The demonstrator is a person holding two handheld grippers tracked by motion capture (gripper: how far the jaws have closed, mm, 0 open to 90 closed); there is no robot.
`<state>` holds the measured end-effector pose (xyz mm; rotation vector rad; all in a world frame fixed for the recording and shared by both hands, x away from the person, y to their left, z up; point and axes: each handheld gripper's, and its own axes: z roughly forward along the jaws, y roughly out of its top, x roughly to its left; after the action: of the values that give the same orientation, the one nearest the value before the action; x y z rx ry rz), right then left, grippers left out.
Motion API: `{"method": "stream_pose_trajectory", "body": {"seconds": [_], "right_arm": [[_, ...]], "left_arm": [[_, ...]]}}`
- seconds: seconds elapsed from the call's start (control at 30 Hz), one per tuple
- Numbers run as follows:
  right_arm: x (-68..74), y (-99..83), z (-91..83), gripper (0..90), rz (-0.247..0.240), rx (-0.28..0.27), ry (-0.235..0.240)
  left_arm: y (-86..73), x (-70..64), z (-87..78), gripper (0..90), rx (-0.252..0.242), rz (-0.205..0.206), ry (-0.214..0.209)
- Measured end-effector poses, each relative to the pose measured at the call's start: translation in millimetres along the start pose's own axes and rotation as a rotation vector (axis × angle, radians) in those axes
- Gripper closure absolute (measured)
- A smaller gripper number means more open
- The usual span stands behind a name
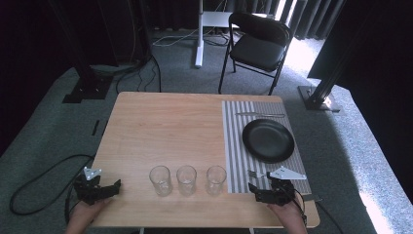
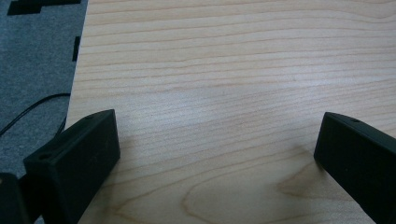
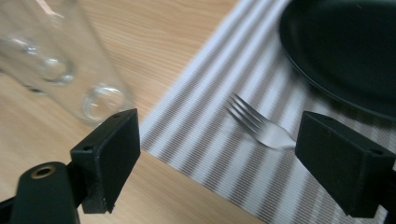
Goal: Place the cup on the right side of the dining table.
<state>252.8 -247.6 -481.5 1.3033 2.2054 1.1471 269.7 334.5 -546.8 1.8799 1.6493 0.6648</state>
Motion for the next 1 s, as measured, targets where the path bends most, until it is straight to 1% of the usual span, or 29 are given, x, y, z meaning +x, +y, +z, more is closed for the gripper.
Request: {"method": "stream_pose_trajectory", "body": {"seconds": [0.03,0.07,0.1,0.13,0.2,0.27,0.4,0.43,0.47,0.5,0.53,0.6,0.7,0.77,0.83,1.0], "right_arm": [[2.9,2.6,-0.5,13.6,-0.005,-0.008,0.009],[2.9,2.6,-0.5,13.6,-0.005,-0.008,0.009],[9.9,9.4,-1.9,14.3,-0.012,-0.027,0.047],[12.8,12.2,-2.2,14.4,-0.017,-0.037,0.057],[15.2,14.2,-2.0,14.3,-0.022,-0.039,0.066],[23.1,20.6,0.2,14.3,-0.036,-0.05,0.096],[34.0,27.4,7.0,14.3,-0.068,-0.036,0.142],[37.1,29.3,8.8,14.3,-0.078,-0.033,0.145],[37.1,29.3,8.8,14.3,-0.078,-0.033,0.145],[39.8,31.9,10.5,14.3,-0.085,-0.036,0.157],[44.2,37.2,13.1,14.3,-0.099,-0.042,0.179],[47.9,41.9,14.8,14.3,-0.099,-0.047,0.208],[54.5,47.9,18.1,14.3,-0.112,-0.049,0.231],[57.0,49.7,19.4,14.4,-0.118,-0.051,0.232],[63.8,54.6,22.5,14.3,-0.137,-0.047,0.244],[73.2,59.6,30.7,14.4,-0.153,-0.033,0.273]], "left_arm": [[0.0,0.0,0.0,0.5,0.0,0.0,0.0],[0.0,0.0,0.0,0.5,0.0,0.0,0.0],[0.0,0.0,0.0,0.5,0.0,0.0,0.0],[0.0,0.0,0.0,0.6,0.0,0.0,0.0],[0.0,0.0,0.0,0.5,0.0,0.0,0.0],[0.0,0.0,0.0,0.6,0.0,0.0,0.0],[0.0,0.0,0.0,0.6,0.0,0.0,0.0],[0.0,0.0,0.0,0.5,0.0,0.0,0.0],[0.0,0.0,0.0,0.6,0.0,0.0,0.0],[0.0,0.0,0.0,0.6,0.0,0.0,0.0],[0.0,0.0,0.0,0.6,0.0,0.0,0.0],[0.0,0.0,0.0,0.5,0.0,0.0,0.0],[0.0,0.0,0.0,0.6,0.0,0.0,0.0],[0.0,0.0,0.0,0.6,0.0,0.0,0.0],[0.0,0.0,0.0,0.5,0.0,0.0,0.0],[0.0,0.1,0.0,0.6,0.0,0.001,0.0]]}}
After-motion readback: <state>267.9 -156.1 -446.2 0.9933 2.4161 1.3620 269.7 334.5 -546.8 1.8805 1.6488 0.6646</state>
